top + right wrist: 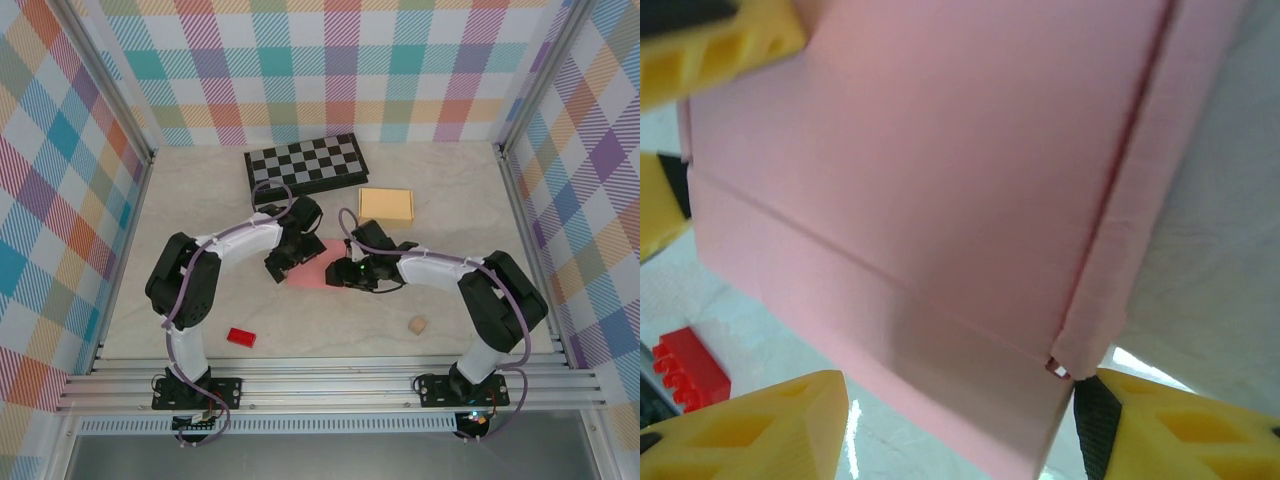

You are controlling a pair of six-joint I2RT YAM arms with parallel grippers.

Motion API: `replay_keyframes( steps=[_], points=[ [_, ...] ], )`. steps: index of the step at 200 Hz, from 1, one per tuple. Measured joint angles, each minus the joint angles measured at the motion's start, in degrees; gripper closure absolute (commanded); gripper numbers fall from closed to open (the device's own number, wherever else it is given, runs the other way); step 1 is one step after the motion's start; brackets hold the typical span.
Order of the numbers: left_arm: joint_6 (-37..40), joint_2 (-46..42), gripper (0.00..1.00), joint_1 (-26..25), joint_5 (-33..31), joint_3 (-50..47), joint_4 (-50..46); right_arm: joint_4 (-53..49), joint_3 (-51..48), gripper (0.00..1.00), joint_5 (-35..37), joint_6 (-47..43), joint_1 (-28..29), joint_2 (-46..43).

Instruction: Fold the paper box

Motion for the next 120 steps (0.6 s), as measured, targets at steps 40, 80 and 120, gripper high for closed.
replay_keyframes(
  steps=[40, 80, 120],
  points=[
    [1.75, 0.02, 0.00, 0.61, -1.84, 0.76, -2.78, 0.52, -0.22, 0.37, 0.55, 1.44, 1.03, -0.04],
    [1.79, 0.00, 0.00, 1.01, -0.68, 0.59, -2.51, 0.48, -0.35, 0.41, 1.14, 1.44, 1.03, -0.04],
    [-0.42, -0.81, 0.00, 1.14, 1.86, -1.25, -0.26, 0.44, -0.35, 0.44, 2.21, 1.44, 1.03, -0.04]
  ],
)
